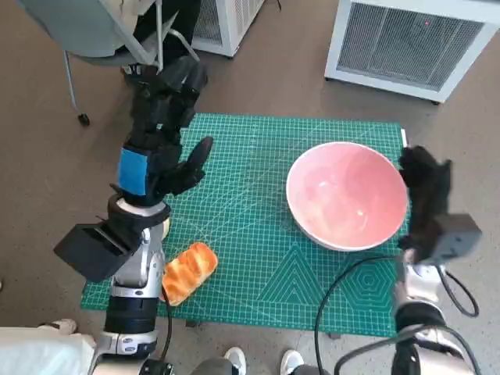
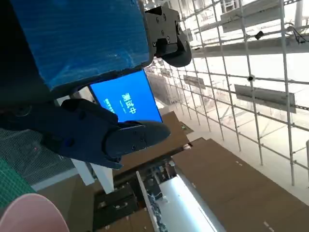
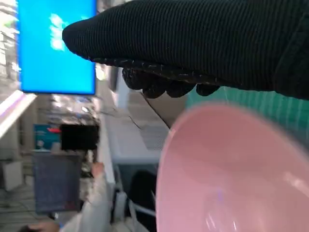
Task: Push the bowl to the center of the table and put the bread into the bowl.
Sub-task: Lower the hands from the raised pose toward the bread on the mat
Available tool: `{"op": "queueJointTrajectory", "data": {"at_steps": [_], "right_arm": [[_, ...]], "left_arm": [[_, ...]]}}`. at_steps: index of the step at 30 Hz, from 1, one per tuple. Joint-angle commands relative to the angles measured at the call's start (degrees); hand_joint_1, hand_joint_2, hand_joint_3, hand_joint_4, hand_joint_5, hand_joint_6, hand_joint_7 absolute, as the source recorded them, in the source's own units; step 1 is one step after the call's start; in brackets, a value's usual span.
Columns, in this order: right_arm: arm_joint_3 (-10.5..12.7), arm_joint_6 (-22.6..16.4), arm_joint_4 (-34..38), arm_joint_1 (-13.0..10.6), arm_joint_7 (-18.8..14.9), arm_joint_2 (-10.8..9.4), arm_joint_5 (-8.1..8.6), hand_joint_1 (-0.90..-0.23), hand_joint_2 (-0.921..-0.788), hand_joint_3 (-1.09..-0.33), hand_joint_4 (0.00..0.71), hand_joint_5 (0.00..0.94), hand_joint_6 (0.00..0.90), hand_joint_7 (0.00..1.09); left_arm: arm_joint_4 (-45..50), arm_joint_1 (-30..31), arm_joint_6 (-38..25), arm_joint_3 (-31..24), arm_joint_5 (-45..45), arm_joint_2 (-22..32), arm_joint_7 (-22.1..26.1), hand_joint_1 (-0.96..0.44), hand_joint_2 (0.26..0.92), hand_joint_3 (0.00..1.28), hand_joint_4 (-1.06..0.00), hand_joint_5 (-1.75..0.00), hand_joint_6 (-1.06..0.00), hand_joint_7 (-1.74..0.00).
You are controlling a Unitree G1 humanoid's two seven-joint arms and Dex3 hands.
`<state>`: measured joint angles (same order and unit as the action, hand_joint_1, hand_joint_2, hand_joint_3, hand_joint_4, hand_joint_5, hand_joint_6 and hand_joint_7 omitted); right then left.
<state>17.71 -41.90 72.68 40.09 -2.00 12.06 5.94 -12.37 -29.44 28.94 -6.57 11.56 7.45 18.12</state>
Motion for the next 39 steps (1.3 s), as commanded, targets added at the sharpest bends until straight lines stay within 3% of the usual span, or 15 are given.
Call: {"op": "queueJointTrajectory", "data": {"at_steps": [1, 9, 16, 24, 27, 35, 39], "right_arm": [[0.14, 3.73, 1.64, 0.68, -0.50, -1.74, 0.28, -0.511, -0.921, -0.875, 0.360, 0.010, 0.240, 0.36], [1.05, 7.53, 2.25, 3.19, -1.61, -4.28, 1.60, -0.521, -0.921, -0.869, 0.359, 0.007, 0.248, 0.36], [0.86, 9.49, 2.26, 5.09, -1.17, -6.07, 1.18, -0.544, -0.921, -0.863, 0.357, 0.004, 0.244, 0.36], [0.36, 11.11, 2.33, 7.01, -0.87, -7.47, 0.60, -0.516, -0.921, -0.880, 0.354, 0.001, 0.240, 0.37], [0.16, 11.48, 2.31, 7.63, -0.81, -8.09, 0.48, -0.517, -0.921, -0.878, 0.351, 0.000, 0.221, 0.43], [-1.68, 12.41, 2.42, 8.88, 0.51, -8.82, -1.23, -0.521, -0.921, -0.894, 0.343, 0.001, 0.177, 0.51], [-3.00, 11.92, 2.14, 8.94, 1.73, -7.83, -2.83, -0.511, -0.921, -0.901, 0.336, 0.000, 0.165, 0.52]], "left_arm": [[1.40, 1.18, 0.17, -0.45, -0.01, 0.82, -0.28, -0.33, 0.921, 0.46, -0.26, -0.01, -0.01, -0.68], [2.81, 2.50, -0.12, -0.54, -0.54, 1.44, -0.93, -0.33, 0.921, 0.46, -0.26, -0.01, -0.02, -0.67], [4.48, 3.84, -0.96, -0.70, -0.63, 1.93, -1.35, -0.33, 0.921, 0.46, -0.27, -0.01, -0.02, -0.66], [6.02, 5.17, -1.84, -1.12, -0.65, 2.52, -1.77, -0.34, 0.921, 0.45, -0.27, -0.01, -0.03, -0.64], [6.42, 5.58, -1.99, -1.22, -0.82, 2.61, -2.02, -0.34, 0.921, 0.45, -0.27, -0.01, -0.03, -0.64], [7.46, 6.73, -2.34, -1.19, -1.05, 2.82, -2.72, -0.34, 0.921, 0.45, -0.27, -0.01, -0.04, -0.63], [7.80, 7.78, -2.18, -1.33, -0.90, 3.24, -2.41, -0.34, 0.921, 0.45, -0.27, -0.01, -0.04, -0.62]]}}
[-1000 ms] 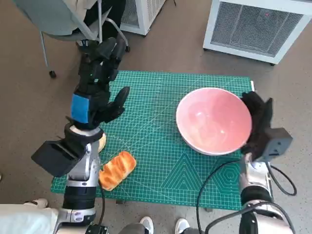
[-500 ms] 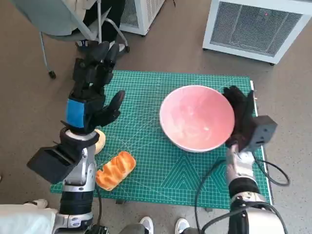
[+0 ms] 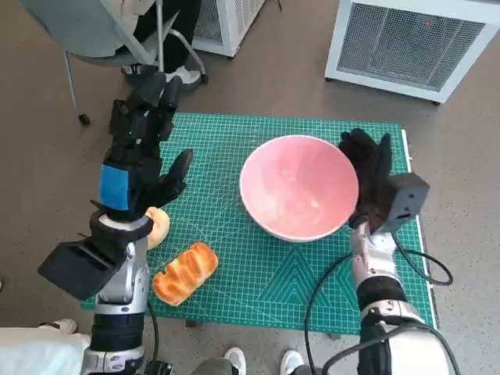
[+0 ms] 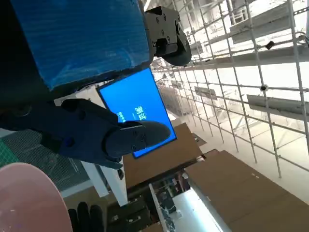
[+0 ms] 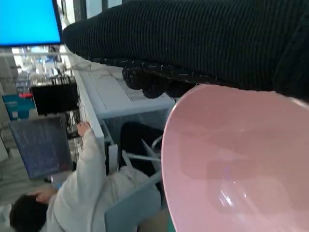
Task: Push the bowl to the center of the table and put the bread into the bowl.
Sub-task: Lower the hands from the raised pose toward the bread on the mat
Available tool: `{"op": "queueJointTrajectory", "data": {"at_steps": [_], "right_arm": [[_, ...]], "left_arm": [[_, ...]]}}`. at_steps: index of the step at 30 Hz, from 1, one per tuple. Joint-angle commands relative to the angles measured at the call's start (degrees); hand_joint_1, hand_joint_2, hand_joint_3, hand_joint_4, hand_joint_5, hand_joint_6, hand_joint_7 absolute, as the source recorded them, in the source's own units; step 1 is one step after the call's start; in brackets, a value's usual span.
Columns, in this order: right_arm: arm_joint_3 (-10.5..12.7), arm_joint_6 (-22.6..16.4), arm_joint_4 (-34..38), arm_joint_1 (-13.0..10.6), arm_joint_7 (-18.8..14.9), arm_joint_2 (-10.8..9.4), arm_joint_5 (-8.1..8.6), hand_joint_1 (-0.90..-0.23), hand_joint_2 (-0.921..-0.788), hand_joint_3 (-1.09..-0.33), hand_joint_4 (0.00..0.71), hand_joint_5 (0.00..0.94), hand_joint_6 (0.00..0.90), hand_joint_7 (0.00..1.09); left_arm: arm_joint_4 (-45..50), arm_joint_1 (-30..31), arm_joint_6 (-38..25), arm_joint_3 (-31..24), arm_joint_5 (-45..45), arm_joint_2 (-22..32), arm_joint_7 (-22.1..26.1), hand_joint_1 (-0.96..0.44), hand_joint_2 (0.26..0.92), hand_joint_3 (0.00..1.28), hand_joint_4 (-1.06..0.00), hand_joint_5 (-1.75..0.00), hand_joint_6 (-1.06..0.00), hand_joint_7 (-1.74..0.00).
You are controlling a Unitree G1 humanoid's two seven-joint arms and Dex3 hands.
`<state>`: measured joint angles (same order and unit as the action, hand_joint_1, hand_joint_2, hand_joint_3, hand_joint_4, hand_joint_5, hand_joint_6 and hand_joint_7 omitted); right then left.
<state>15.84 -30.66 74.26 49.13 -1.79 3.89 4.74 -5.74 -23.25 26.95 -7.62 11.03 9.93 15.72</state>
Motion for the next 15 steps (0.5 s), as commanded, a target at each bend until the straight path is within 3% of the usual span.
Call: {"op": "queueJointTrajectory", "data": {"at_steps": [1, 8, 12, 15], "right_arm": [[-1.25, 0.28, 0.39, -0.11, 1.70, 0.81, -1.88, -0.511, -0.921, -0.901, 0.335, 0.000, 0.163, 0.53], [-1.21, -3.55, -0.73, 0.19, 2.53, 4.17, -2.51, -0.543, -0.921, -0.866, 0.335, 0.001, 0.154, 0.52], [-1.65, -7.89, -2.41, 0.28, 2.63, 6.15, -3.37, -0.562, -0.921, -0.852, 0.335, 0.001, 0.173, 0.47], [-1.99, -13.38, -4.94, -0.25, 0.75, 7.35, -3.34, -0.580, -0.921, -0.851, 0.336, 0.001, 0.180, 0.46]], "left_arm": [[1.38, 2.07, -0.07, -0.33, -0.49, 0.97, 0.08, -0.34, 0.921, 0.45, -0.27, -0.01, -0.05, -0.62], [7.43, 8.26, -2.51, -0.51, -6.67, 5.96, 0.30, -0.37, 0.921, 0.45, -0.27, -0.01, -0.05, -0.62], [17.97, 15.11, -11.47, -1.74, -13.86, 11.98, 1.52, -0.38, 0.921, 0.43, -0.28, -0.01, -0.05, -0.62], [26.08, 20.34, -17.59, -3.05, -18.54, 14.37, 1.98, -0.39, 0.921, 0.41, -0.29, -0.01, -0.06, -0.61]]}}
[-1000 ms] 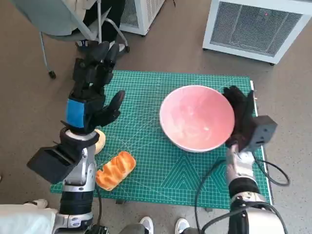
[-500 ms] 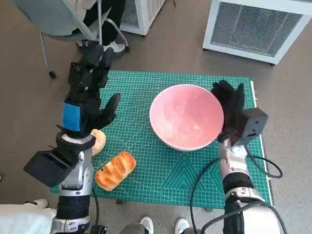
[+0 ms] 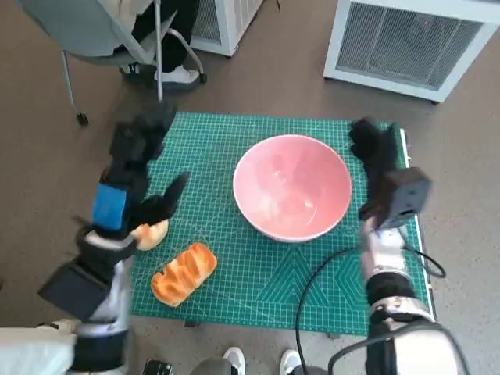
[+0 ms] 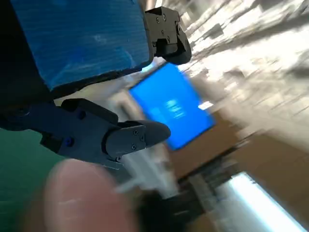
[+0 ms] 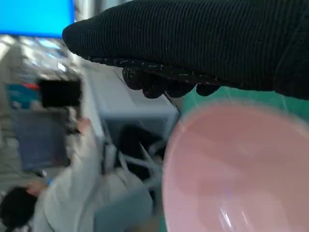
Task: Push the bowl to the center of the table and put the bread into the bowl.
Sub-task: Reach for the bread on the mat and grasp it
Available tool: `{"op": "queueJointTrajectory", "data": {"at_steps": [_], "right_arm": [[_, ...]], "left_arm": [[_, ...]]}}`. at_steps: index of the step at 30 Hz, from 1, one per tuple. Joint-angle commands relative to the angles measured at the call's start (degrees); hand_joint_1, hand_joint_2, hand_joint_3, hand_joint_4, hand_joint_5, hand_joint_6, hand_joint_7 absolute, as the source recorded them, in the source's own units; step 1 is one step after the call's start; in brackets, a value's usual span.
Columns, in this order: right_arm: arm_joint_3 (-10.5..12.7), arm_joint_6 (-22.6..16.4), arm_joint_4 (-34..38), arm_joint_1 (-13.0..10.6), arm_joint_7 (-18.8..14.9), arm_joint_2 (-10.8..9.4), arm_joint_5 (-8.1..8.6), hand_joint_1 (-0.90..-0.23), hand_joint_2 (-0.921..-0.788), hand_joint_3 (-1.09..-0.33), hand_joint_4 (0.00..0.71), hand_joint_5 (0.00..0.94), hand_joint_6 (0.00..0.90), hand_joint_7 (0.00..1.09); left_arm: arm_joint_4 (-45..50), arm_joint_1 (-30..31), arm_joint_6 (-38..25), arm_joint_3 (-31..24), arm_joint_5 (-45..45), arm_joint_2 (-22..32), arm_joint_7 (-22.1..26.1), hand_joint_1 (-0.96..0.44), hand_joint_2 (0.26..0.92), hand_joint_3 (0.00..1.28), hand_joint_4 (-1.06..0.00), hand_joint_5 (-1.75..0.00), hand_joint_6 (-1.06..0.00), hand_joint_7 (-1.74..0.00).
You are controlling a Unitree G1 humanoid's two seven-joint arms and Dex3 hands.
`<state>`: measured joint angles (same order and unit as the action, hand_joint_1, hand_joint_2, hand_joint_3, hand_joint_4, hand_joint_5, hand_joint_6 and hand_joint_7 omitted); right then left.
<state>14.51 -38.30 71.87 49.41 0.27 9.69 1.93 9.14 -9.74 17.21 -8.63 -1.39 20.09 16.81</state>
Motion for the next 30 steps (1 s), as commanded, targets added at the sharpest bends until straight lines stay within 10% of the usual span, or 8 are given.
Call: {"op": "queueJointTrajectory", "data": {"at_steps": [1, 12, 19, 30], "right_arm": [[-0.79, -7.15, -3.19, -0.73, -1.84, 1.76, -0.46, -0.584, -0.921, -0.852, 0.336, 0.001, 0.181, 0.45], [-1.94, -22.93, -13.77, -3.94, -10.46, 2.25, 3.39, -0.584, -0.921, -0.868, 0.355, 0.007, 0.214, 0.37], [-3.38, -25.71, -18.74, -5.53, -13.81, 1.77, 5.52, -0.591, -0.921, -0.839, 0.356, 0.004, 0.218, 0.35], [-4.58, -25.81, -20.32, -6.29, -14.25, 1.98, 4.54, -0.590, -0.921, -0.831, 0.357, 0.003, 0.228, 0.34]], "left_arm": [[13.06, 8.04, -9.25, -2.35, -7.04, 4.67, 0.95, -0.39, 0.921, 0.40, -0.29, -0.01, -0.06, -0.61], [27.51, 21.59, -18.07, -4.83, -12.18, 8.38, 4.83, -0.42, 0.921, 0.30, -0.36, -0.02, -0.15, -0.51], [31.99, 27.29, -21.60, -4.71, -14.60, 10.90, 8.51, -0.45, 0.921, 0.26, -0.37, 0.00, -0.25, -0.32], [32.23, 31.23, -23.29, 0.62, -22.80, 11.34, 9.33, -0.46, 0.921, 0.23, -0.36, 0.00, -0.31, -0.19]]}}
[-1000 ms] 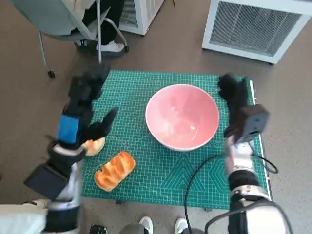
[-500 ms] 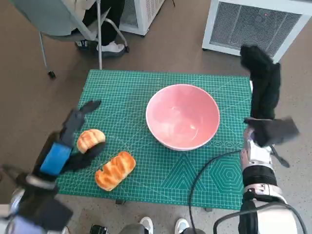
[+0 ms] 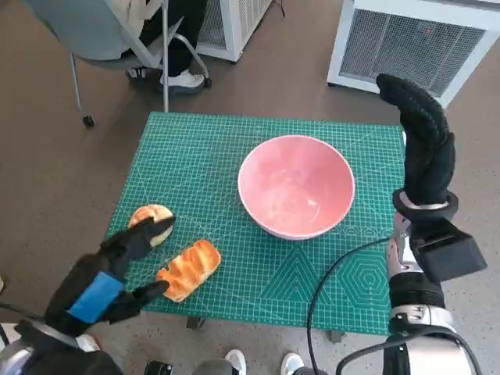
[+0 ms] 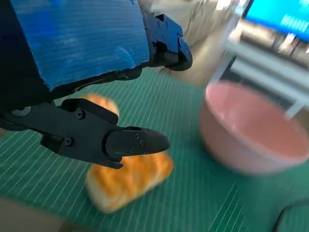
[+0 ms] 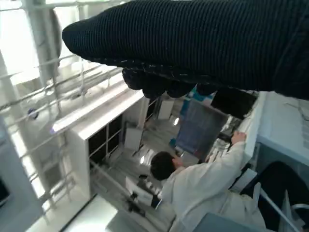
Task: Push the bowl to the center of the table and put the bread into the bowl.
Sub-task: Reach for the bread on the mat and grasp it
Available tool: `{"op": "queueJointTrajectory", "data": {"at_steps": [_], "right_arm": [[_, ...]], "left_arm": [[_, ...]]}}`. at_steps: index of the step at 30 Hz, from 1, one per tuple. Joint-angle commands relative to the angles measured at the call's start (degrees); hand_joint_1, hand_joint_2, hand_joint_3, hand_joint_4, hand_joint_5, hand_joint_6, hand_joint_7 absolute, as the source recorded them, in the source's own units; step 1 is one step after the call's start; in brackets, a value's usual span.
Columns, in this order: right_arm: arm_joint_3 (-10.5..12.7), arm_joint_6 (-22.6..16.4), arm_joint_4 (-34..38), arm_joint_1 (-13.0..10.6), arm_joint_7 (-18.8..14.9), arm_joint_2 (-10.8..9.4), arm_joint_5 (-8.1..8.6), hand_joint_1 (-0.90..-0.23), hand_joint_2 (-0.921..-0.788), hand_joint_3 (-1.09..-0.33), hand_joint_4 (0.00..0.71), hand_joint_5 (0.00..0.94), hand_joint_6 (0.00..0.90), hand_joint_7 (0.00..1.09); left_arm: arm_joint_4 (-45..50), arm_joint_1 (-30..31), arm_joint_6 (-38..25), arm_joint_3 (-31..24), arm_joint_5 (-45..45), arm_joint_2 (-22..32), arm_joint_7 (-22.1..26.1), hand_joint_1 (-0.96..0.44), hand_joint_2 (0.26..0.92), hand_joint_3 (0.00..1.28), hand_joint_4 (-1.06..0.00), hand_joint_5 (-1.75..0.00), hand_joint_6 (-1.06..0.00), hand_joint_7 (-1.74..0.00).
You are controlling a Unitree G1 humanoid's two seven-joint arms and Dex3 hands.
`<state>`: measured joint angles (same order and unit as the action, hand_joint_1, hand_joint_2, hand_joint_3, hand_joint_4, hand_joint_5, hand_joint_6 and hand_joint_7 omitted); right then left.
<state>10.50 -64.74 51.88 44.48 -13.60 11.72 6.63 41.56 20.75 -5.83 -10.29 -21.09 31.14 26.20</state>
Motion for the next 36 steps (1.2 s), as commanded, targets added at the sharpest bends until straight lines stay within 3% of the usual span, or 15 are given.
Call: {"op": "queueJointTrajectory", "data": {"at_steps": [1, 17, 28, 31, 36], "right_arm": [[-0.64, 0.70, -0.40, -1.41, -0.35, -0.07, -0.21, -0.590, -0.921, -0.831, 0.356, 0.003, 0.228, 0.34], [-1.26, 2.10, -0.67, -1.66, -0.07, -0.81, -0.05, -0.577, -0.921, -0.827, 0.365, 0.005, 0.238, 0.32], [-1.59, 2.09, -0.93, -1.87, 0.14, -1.24, -0.09, -0.574, -0.921, -0.822, 0.368, 0.004, 0.238, 0.31], [-1.64, 2.03, -0.99, -1.95, 0.11, -1.20, -0.09, -0.574, -0.921, -0.821, 0.371, 0.005, 0.237, 0.31], [-1.67, 1.99, -0.94, -1.97, -0.07, -1.15, 0.04, -0.573, -0.921, -0.820, 0.375, 0.006, 0.234, 0.31]], "left_arm": [[-0.45, 0.80, -0.21, 2.73, -3.72, 0.16, -0.22, -0.46, 0.921, 0.23, -0.36, 0.00, -0.31, -0.18], [-5.88, -0.86, -3.32, 10.18, -11.62, -3.15, -2.49, -0.47, 0.921, 0.22, -0.36, 0.00, -0.37, -0.06], [-15.11, -4.12, -3.17, 14.15, -13.53, -5.46, -6.46, -0.47, 0.921, 0.22, -0.36, 0.00, -0.37, -0.05], [-17.33, -4.85, -3.23, 14.69, -13.80, -6.33, -8.29, -0.44, 0.921, 0.21, -0.38, -0.01, -0.38, -0.04], [-20.11, -5.60, -2.66, 15.19, -14.00, -7.29, -11.44, -0.35, 0.921, 0.15, -0.51, -0.03, -0.45, -0.05]]}}
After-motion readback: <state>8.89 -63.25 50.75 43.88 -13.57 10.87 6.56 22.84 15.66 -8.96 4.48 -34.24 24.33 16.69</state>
